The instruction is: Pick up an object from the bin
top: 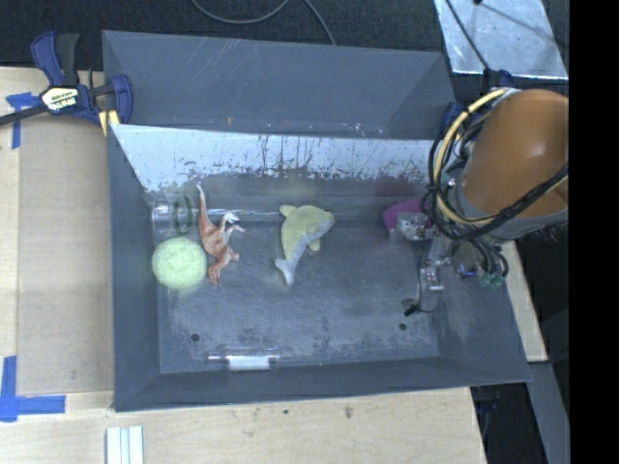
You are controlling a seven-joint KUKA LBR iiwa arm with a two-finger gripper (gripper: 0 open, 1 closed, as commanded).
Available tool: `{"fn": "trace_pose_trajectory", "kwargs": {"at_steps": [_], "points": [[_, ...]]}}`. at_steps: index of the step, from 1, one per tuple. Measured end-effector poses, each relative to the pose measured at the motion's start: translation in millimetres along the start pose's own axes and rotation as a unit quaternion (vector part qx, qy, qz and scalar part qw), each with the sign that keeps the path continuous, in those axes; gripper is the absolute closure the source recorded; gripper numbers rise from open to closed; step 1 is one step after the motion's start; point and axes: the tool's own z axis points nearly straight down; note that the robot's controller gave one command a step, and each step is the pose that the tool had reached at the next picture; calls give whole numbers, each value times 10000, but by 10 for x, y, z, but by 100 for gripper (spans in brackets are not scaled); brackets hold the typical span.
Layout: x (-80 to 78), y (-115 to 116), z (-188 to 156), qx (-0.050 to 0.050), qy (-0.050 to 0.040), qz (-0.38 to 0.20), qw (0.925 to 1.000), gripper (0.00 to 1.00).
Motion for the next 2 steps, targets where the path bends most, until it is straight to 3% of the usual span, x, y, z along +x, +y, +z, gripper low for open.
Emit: {"fn": "trace_pose_trajectory", "kwargs": {"at_steps": [1,2], "points": [[-18,3,-43,5,-42,-15,10000,0],[-514,376,282,23,-82,-818,9966,0]]}}
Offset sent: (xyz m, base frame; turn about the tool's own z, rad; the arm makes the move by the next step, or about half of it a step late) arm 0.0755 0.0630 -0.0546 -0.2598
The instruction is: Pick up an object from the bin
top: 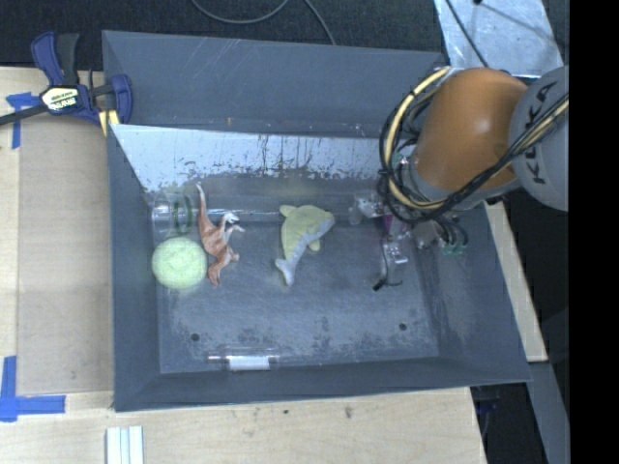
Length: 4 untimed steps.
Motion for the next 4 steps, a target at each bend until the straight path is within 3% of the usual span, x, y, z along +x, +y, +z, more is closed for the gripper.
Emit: {"fn": "trace_pose_trajectory", "kwargs": {"at_steps": [1,2,3,4], "points": [[-511,644,172,-26,31,-255,9997,0],[-505,476,235,-30,38,-1467,9892,0],[-589,660,767,-26,-1,-2405,9707,0],[-596,541,839,-30,10,-2931,9561,100]]}}
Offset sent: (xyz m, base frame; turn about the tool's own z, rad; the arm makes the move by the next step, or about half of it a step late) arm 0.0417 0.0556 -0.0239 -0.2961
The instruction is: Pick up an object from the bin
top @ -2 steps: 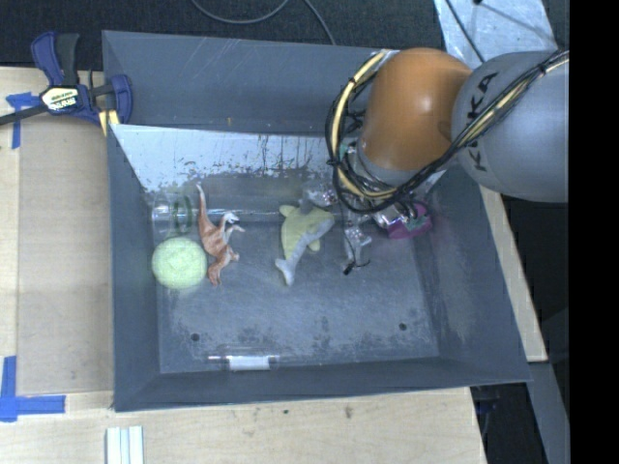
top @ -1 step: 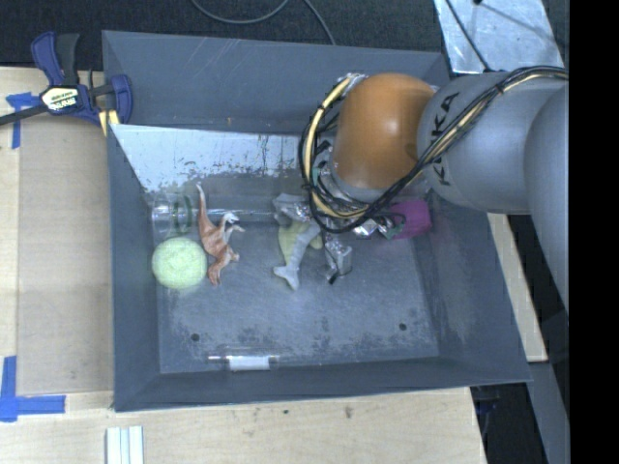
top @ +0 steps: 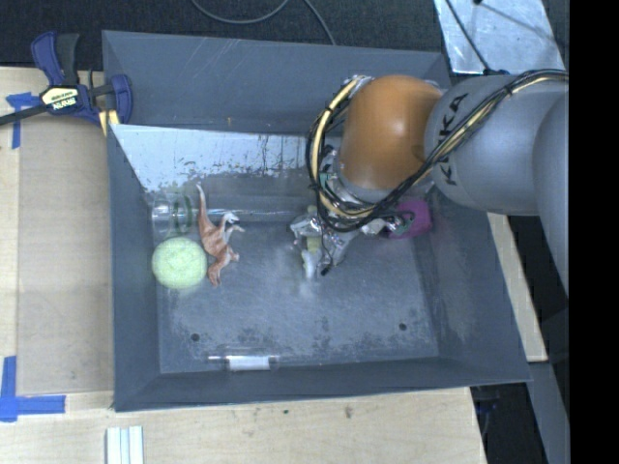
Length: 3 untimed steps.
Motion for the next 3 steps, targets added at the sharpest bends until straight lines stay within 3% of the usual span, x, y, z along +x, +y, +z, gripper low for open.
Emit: {"fn": "trace_pose_trajectory", "kwargs": {"at_steps": [3], "points": [[7,10,-159,-21,25,10,10000,100]]}}
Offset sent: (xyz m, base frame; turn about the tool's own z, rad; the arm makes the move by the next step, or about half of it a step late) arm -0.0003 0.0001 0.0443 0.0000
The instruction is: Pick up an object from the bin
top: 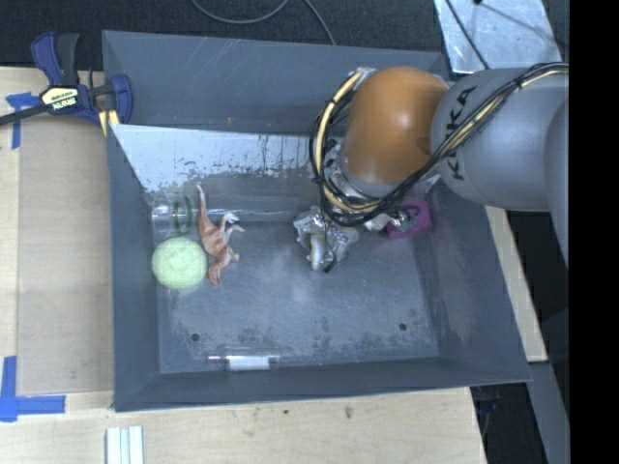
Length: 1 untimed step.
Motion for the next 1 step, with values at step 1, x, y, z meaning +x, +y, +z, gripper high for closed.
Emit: {"fn": "trace_pose_trajectory", "kwargs": {"at_steps": [1], "points": [[-5,-4,-92,6,-6,3,10000,100]]}}
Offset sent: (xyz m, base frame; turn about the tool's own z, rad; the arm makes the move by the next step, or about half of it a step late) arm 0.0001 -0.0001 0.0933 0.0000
